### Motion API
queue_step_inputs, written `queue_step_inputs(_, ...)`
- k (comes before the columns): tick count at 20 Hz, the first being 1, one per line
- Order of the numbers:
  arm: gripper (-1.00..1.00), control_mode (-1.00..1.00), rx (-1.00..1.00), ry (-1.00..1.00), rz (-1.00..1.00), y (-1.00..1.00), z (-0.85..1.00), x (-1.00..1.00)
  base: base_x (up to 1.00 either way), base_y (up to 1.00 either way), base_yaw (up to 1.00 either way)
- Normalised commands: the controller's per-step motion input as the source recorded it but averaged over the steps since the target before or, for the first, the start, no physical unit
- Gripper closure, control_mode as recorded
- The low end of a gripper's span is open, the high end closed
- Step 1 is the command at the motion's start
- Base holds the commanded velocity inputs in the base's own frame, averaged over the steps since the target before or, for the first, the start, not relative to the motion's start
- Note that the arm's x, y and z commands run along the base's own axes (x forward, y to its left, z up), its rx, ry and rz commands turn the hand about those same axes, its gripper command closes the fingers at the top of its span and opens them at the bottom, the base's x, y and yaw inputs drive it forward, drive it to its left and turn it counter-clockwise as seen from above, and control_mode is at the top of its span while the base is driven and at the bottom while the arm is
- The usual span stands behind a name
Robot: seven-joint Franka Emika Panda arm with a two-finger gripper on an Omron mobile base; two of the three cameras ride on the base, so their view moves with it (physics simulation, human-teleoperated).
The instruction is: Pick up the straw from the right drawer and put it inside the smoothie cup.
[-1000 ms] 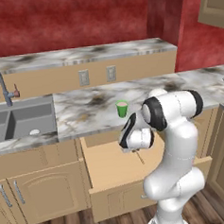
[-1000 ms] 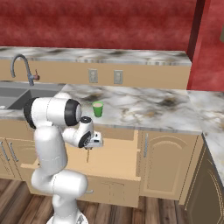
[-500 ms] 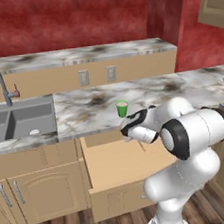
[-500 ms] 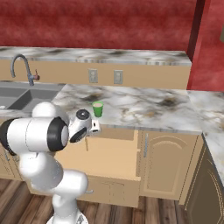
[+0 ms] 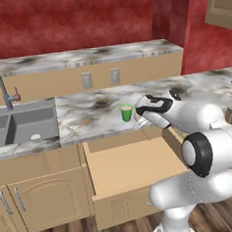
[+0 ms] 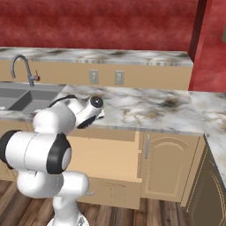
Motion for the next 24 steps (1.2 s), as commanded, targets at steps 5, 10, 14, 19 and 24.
queue_step_inputs(5, 1.00, -1.00, 0.11, -0.04, 0.20, 0.00, 0.68, 0.42, 0.00, 0.00, 0.00)
queue_step_inputs(10, 1.00, -1.00, 0.13, -0.10, 0.10, 0.00, 0.27, 0.56, 0.00, 0.00, 0.00)
queue_step_inputs(14, 1.00, -1.00, 0.20, -0.07, 0.03, 0.00, 0.02, 0.59, 0.00, 0.00, 0.00)
queue_step_inputs(19, 1.00, -1.00, 0.26, 0.00, 0.00, -0.09, 0.00, 0.61, 0.00, 0.00, 0.00)
queue_step_inputs(24, 1.00, -1.00, 0.21, -0.01, 0.01, -0.09, 0.02, 0.40, 0.00, 0.00, 0.00)
